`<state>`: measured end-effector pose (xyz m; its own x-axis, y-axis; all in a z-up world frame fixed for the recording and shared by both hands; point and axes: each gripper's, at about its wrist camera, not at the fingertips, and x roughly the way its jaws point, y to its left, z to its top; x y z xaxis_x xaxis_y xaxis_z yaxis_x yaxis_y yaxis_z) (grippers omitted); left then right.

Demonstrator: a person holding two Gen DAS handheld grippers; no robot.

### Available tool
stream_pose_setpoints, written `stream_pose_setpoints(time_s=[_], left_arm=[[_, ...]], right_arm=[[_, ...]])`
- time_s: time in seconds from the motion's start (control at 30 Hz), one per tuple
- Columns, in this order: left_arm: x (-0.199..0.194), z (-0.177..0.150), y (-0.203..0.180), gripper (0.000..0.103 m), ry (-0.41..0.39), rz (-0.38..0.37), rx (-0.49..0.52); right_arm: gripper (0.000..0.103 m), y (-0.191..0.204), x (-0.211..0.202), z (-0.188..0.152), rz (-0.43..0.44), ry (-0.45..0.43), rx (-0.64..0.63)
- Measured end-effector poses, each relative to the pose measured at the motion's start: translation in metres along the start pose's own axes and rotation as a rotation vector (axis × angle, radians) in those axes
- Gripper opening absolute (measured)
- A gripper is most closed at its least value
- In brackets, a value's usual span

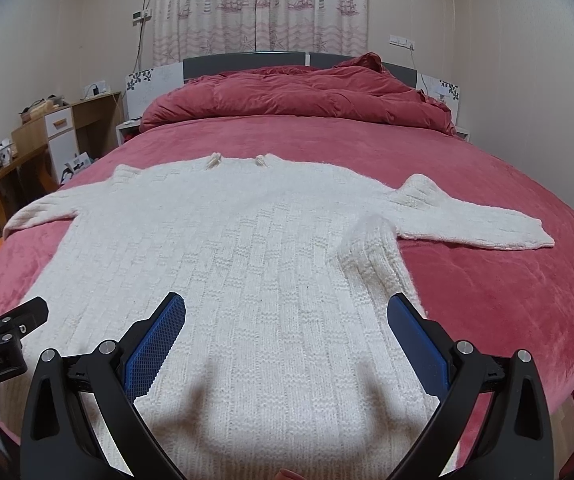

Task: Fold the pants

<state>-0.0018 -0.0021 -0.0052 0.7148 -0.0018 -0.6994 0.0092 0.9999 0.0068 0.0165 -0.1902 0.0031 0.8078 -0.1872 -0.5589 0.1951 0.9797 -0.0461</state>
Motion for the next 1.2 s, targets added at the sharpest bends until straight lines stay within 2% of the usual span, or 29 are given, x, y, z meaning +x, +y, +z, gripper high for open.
stream_pose_setpoints(time_s=[0.4, 0.63, 0.73, 0.93, 1.1, 1.2], left_arm=[[0.002, 0.000, 0.000, 0.101, 0.007, -0.018, 0.001], [0.010, 0.001, -0.001, 0.101, 0.029, -0.036, 0.026], [0.017, 0.003, 0.004, 0.101, 0.067, -0.043, 0.016], [0.031, 0.004, 0.028, 0.101, 0.093, -0.079, -0.056], [0.045, 0.004, 0.051, 0.101, 0.069, -0.108, -0.101], [0.059, 0.006, 0.066, 0.101, 0.071, -0.128, -0.147]], right_arm=[[0.100, -0.004, -0.001, 0.002, 0.000, -0.003, 0.010], [0.100, -0.020, 0.005, 0.007, 0.002, 0.009, 0.091], [0.100, -0.032, 0.007, 0.011, -0.015, -0.003, 0.127], [0.100, -0.066, 0.010, 0.019, -0.009, -0.051, 0.215], [0.100, -0.106, 0.023, 0.025, -0.016, -0.008, 0.318], [0.100, -0.147, 0.040, 0.027, -0.009, 0.046, 0.475]])
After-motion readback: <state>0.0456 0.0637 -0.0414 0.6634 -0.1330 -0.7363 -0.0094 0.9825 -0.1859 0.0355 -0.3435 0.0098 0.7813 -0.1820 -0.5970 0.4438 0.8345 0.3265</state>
